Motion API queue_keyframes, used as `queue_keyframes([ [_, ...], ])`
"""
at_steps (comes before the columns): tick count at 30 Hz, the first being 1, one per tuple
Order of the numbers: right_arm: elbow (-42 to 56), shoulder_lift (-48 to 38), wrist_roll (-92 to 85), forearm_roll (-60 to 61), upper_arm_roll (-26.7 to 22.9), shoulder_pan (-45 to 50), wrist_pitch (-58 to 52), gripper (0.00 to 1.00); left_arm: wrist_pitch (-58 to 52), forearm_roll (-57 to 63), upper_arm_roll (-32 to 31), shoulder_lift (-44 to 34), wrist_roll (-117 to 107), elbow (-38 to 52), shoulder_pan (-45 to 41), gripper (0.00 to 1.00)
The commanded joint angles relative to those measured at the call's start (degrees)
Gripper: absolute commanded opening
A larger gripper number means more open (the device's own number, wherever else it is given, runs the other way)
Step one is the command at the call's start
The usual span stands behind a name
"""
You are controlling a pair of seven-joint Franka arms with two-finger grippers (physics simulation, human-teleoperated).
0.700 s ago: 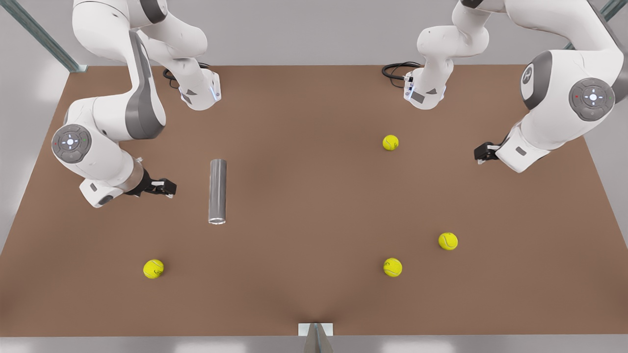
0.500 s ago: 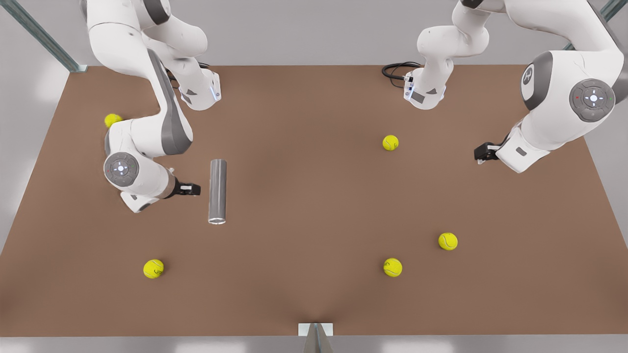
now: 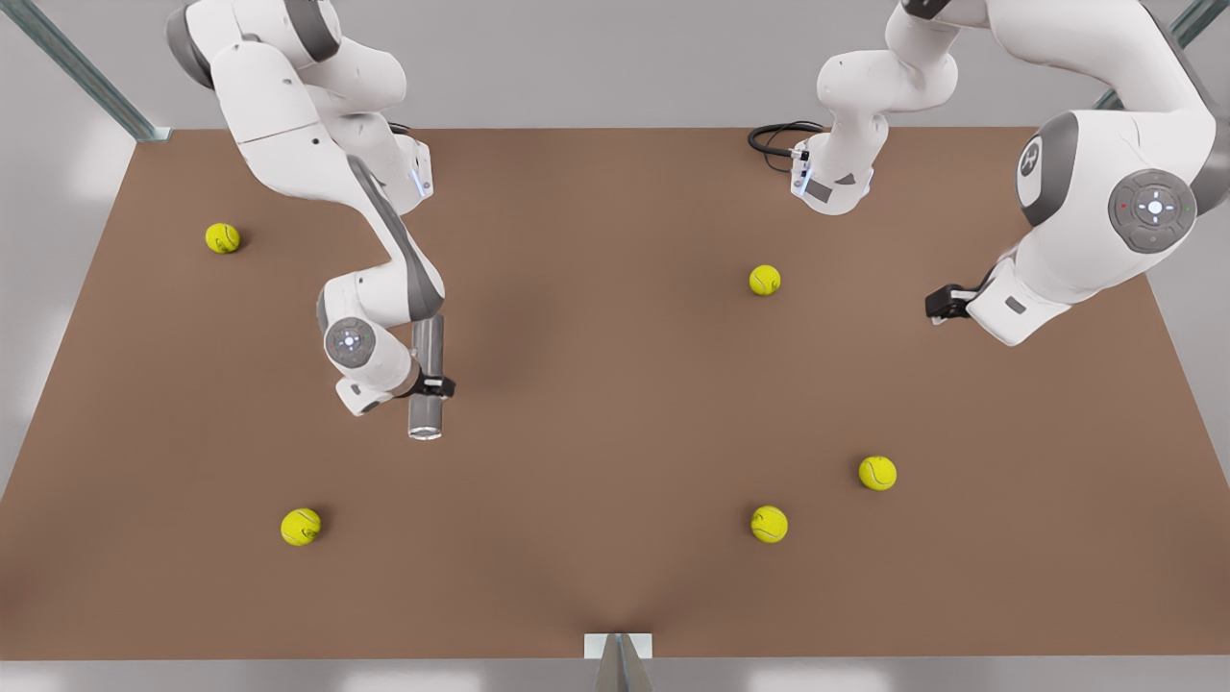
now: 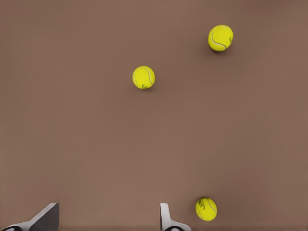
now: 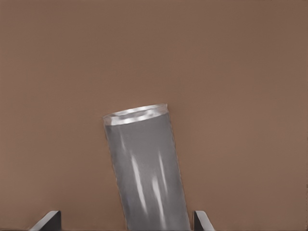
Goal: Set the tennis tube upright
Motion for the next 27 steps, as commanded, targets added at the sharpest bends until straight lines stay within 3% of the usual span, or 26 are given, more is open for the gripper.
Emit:
queue_keyframes([
  [1, 0.09, 0.03, -0.88, -0.32, 0.00, 0.09, -0.12, 1.00, 0.00, -0.04, 0.00, 0.00, 0.00, 0.00, -0.01, 1.00],
  [15, 0.35, 2.40, -13.63, 4.24, 0.09, -1.23, 2.08, 1.00, -0.09, 0.04, 0.00, 0.26, 0.00, -0.35, -0.01, 1.00],
  [27, -0.35, 4.51, -10.03, 4.24, -0.09, -0.97, 0.05, 1.00, -0.09, -0.05, 0.00, 0.52, -0.09, -0.44, -0.01, 1.00],
])
